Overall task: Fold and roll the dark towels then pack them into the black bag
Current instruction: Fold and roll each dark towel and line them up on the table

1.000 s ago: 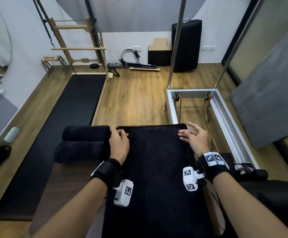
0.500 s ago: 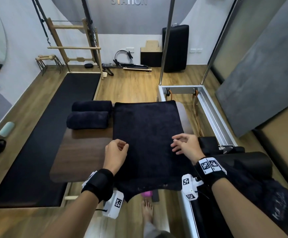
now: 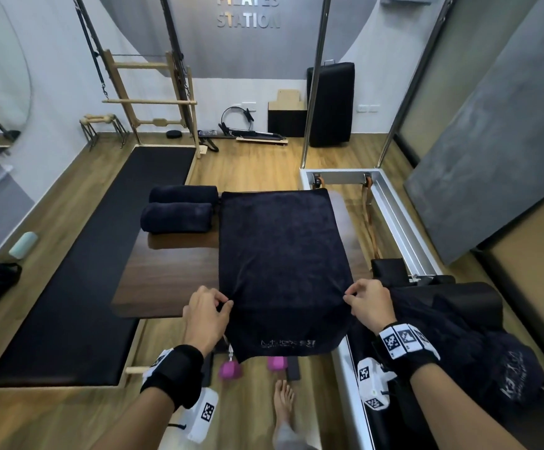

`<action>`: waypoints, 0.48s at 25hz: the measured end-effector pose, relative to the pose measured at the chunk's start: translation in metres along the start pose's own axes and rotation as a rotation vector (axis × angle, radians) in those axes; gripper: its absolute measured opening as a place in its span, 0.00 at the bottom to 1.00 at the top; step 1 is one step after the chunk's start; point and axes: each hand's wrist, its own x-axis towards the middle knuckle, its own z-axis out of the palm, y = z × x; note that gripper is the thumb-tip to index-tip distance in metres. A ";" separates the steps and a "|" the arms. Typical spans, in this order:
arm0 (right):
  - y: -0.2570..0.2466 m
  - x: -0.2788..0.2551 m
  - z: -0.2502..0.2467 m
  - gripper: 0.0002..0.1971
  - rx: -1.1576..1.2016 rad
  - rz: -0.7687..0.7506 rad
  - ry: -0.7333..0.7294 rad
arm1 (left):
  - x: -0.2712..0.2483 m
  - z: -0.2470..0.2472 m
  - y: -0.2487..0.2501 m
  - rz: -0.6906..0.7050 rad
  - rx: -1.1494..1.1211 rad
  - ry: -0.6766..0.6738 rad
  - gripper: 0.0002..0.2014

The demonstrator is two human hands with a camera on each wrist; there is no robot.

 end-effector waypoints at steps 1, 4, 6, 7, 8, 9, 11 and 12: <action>-0.004 0.004 0.000 0.08 0.000 -0.001 -0.016 | 0.005 -0.001 0.004 0.019 0.044 -0.007 0.05; -0.027 0.023 -0.001 0.08 0.077 -0.035 -0.053 | 0.026 -0.004 0.024 0.084 -0.010 0.040 0.05; -0.052 0.043 -0.001 0.09 0.172 -0.078 -0.054 | 0.050 -0.007 0.046 0.144 -0.088 0.100 0.04; -0.066 0.055 -0.002 0.08 0.213 -0.099 -0.058 | 0.064 -0.009 0.058 0.174 -0.116 0.133 0.04; -0.081 0.065 -0.003 0.08 0.244 -0.120 -0.063 | 0.077 -0.012 0.070 0.199 -0.141 0.160 0.04; -0.097 0.079 -0.004 0.07 0.269 -0.135 -0.069 | 0.094 -0.015 0.083 0.214 -0.163 0.181 0.03; -0.128 0.106 -0.004 0.06 0.315 -0.169 -0.084 | 0.128 -0.017 0.107 0.221 -0.198 0.203 0.03; -0.141 0.120 -0.002 0.06 0.320 -0.187 -0.090 | 0.145 -0.018 0.118 0.215 -0.205 0.207 0.04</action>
